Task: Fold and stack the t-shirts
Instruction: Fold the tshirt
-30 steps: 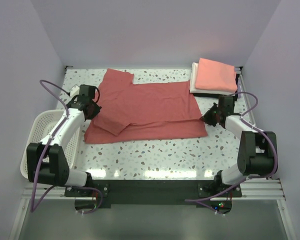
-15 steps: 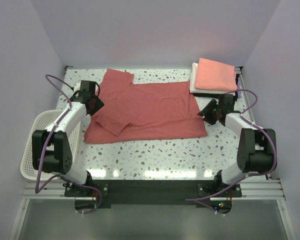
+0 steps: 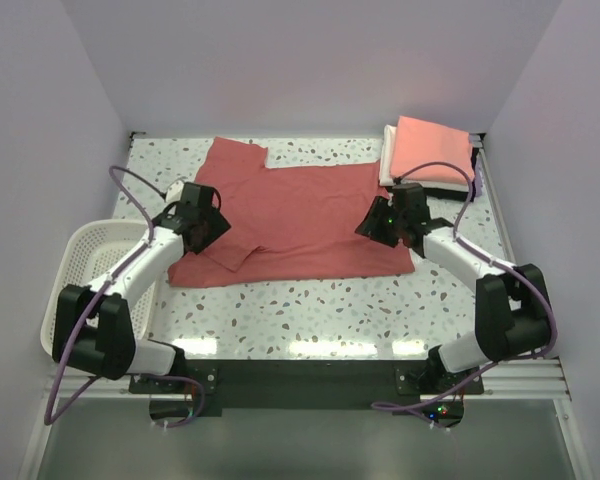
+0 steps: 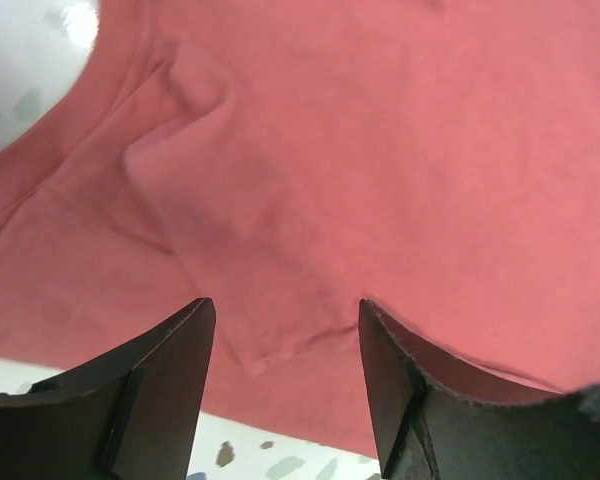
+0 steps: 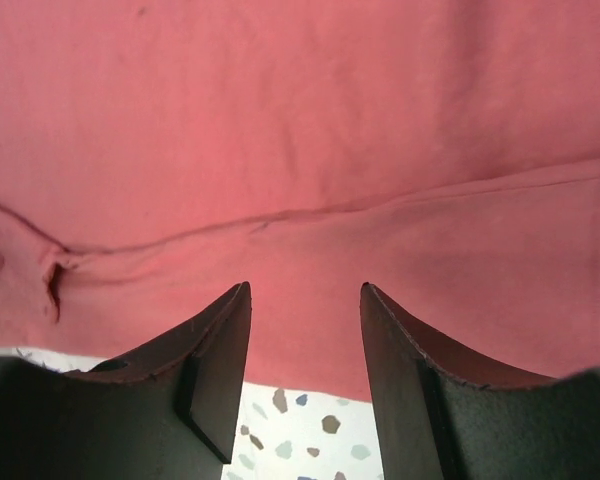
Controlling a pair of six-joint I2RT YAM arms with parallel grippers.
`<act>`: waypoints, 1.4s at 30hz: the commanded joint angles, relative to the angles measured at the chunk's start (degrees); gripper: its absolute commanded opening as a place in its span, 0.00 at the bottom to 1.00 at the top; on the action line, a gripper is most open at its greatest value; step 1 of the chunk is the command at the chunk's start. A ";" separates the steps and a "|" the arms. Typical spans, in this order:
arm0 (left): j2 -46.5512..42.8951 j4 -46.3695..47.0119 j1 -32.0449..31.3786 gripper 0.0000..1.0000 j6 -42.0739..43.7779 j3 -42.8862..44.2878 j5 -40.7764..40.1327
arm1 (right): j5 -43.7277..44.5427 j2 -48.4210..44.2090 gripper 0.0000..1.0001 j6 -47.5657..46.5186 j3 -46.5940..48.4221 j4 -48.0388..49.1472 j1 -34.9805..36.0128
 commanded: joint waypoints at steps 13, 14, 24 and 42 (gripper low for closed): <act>5.27 3.66 -0.15 0.73 -6.84 -4.74 -9.38 | 1.03 0.66 0.51 -1.66 0.63 2.88 9.21; 5.90 3.92 -0.15 0.73 -6.84 -4.47 -9.39 | 1.03 0.48 0.51 -1.66 0.46 2.88 9.29; 8.72 8.75 1.61 0.73 -6.14 -3.85 -8.77 | 1.29 -1.01 0.52 -2.54 -1.30 3.06 9.38; 13.20 13.51 1.78 0.00 -1.57 2.30 -4.47 | 1.55 -1.98 0.51 -2.37 -2.62 3.06 9.38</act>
